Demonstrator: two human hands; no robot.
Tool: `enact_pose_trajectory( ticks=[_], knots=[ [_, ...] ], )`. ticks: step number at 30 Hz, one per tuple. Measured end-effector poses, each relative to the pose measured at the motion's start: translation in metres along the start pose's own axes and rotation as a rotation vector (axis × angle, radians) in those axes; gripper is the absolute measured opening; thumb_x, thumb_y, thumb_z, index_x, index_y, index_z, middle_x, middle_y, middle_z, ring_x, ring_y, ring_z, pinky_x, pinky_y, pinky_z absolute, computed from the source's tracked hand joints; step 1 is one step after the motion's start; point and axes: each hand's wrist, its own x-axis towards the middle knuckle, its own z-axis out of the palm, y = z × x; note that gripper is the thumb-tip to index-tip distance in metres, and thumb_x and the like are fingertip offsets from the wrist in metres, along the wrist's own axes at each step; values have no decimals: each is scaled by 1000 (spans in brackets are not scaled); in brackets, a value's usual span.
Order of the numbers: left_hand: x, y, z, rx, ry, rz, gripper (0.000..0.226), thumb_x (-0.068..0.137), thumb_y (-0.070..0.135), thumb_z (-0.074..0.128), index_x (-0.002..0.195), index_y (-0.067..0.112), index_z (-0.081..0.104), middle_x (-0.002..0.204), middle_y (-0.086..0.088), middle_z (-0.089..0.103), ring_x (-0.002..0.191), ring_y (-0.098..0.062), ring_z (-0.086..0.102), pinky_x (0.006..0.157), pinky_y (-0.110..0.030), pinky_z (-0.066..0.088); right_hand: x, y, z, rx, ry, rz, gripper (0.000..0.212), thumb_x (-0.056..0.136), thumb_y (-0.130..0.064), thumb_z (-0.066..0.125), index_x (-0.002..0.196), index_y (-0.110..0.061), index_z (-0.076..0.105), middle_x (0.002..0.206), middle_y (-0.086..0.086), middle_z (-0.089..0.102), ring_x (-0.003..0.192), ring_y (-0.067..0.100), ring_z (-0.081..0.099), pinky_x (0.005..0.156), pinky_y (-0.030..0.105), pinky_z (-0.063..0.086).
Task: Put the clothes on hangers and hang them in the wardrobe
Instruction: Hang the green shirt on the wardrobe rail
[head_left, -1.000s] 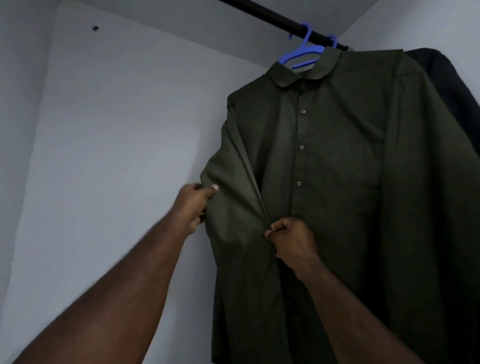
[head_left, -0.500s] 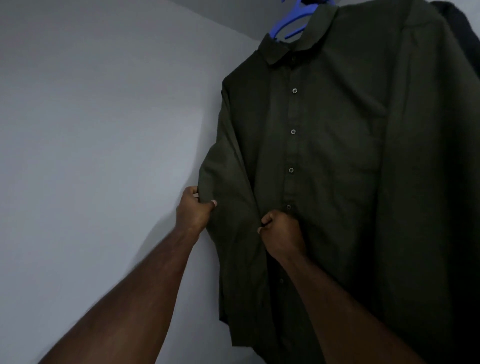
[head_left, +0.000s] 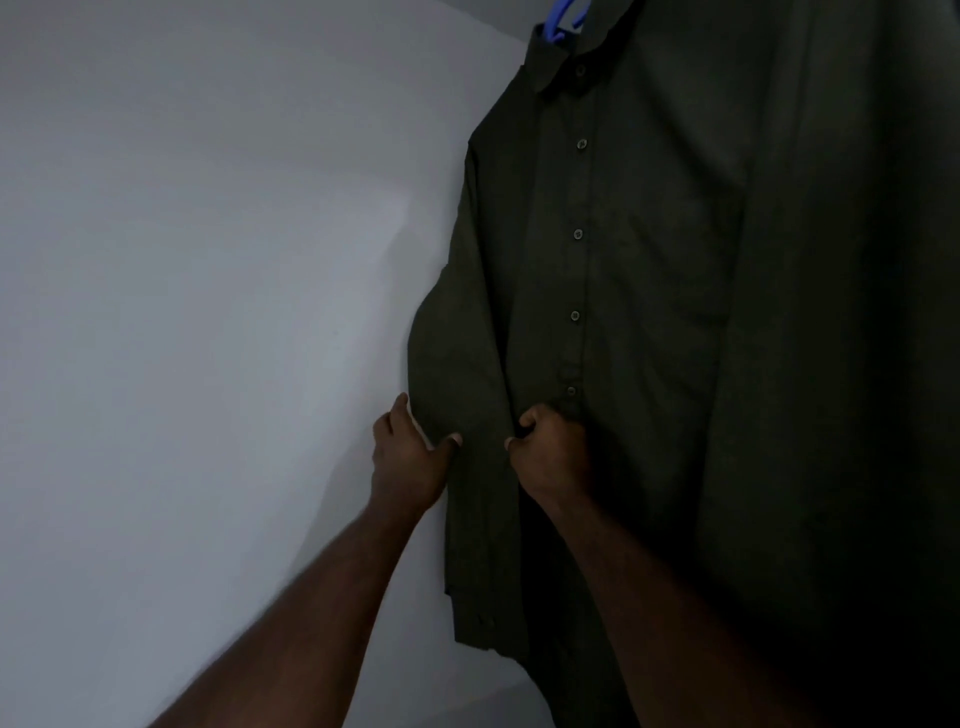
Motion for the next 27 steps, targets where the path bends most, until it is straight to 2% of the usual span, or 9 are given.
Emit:
enact_pose_trajectory(
  ticks=[4,9,14,19,27],
  knots=[
    [-18,-4,2,159,-21,108,85,94,53,60,159,21,15,160,-10,26,143,-32,34,112,-51,35,-8,-10,-3,11,-21,15,36,92,-20,70,126,-12,59,120,9,66,112,26,63,85,27,49],
    [-36,-4,-5,266,-27,194,80,99,56,46,160,22,9,166,-7,17,150,-28,22,119,-53,27,-29,-25,-9,5,-19,-6,52,93,-21,69,141,-13,49,135,9,59,124,25,57,97,34,50],
    [-60,-5,-27,341,-41,217,76,102,57,35,161,21,2,169,-5,4,155,-25,4,124,-51,14,-69,-43,-19,-151,-20,-109,62,96,-31,64,150,-17,37,151,6,43,138,23,42,108,34,41],
    [-92,4,-55,417,-63,241,74,103,56,29,161,21,-3,169,-2,-4,155,-21,-6,124,-49,4,-110,-56,-29,-336,-53,-240,71,98,-43,56,156,-18,24,160,6,28,146,27,26,116,43,31],
    [-146,28,-91,530,-44,282,76,103,55,30,160,20,-6,169,-3,-9,154,-22,-14,124,-49,-1,-166,-73,-56,-411,-18,-377,71,97,-39,54,157,-18,21,166,9,16,153,29,10,123,49,15]
  ],
)
